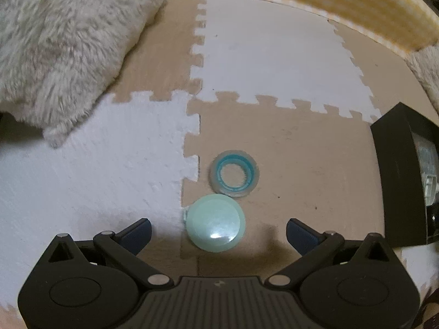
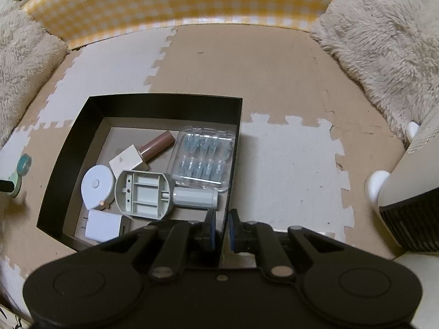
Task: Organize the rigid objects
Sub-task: 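Move left gripper to the mint-green round compact and grasp it, then carry the green compact into the tray and open the left gripper, then move left gripper to the clear teal-rimmed tape roll and grasp it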
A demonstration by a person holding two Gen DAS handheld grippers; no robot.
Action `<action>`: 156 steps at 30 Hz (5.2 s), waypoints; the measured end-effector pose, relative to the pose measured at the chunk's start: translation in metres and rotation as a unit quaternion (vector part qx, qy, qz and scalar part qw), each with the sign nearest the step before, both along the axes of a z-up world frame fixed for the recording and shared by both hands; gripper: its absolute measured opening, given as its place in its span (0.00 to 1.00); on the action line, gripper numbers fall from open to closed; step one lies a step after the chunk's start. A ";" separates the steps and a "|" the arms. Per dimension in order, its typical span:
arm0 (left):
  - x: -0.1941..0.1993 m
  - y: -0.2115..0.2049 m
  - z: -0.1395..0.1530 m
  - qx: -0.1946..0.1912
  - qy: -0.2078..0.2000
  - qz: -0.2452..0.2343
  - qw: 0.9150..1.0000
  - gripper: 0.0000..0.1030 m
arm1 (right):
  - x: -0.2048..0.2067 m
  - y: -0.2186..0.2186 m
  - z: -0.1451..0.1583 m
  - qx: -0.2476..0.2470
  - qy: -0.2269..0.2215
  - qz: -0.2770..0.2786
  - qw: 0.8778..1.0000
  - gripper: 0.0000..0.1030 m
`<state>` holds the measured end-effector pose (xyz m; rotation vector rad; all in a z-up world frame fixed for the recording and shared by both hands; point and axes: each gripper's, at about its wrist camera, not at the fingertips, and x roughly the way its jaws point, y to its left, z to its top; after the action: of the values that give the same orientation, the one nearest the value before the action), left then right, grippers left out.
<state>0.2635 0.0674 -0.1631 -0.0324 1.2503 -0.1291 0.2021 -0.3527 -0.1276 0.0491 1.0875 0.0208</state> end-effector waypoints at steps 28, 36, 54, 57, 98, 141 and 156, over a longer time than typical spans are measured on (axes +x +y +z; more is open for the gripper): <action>-0.005 -0.020 0.010 -0.023 -0.035 -0.006 0.999 0.49 | 0.000 0.000 0.001 -0.002 0.001 0.000 1.000 0.08; -0.020 -0.063 0.029 -0.061 -0.069 -0.065 0.994 0.49 | 0.000 -0.002 0.001 0.000 0.004 -0.004 1.000 0.06; -0.019 -0.191 0.060 -0.104 -0.167 -0.173 0.965 0.49 | 0.000 0.000 0.000 -0.006 0.004 -0.001 1.000 0.06; -0.015 -0.206 0.060 -0.093 -0.187 -0.188 0.960 0.49 | 0.000 0.000 0.000 -0.004 0.004 -0.002 1.000 0.06; -0.032 -0.238 0.055 -0.047 -0.193 -0.248 0.948 0.99 | 0.000 0.001 0.001 -0.008 0.004 0.001 1.000 0.06; 0.000 -0.082 0.048 -0.044 -0.189 -0.014 0.981 1.00 | -0.007 -0.002 -0.010 0.013 0.037 -0.008 0.999 0.07; 0.007 -0.043 0.000 0.017 -0.131 0.074 0.988 1.00 | -0.007 -0.001 -0.013 0.012 0.046 -0.007 0.999 0.07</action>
<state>0.2703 0.0242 -0.1629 -0.0769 0.9834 0.0168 0.1947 -0.3532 -0.1401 0.0801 1.1795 0.0196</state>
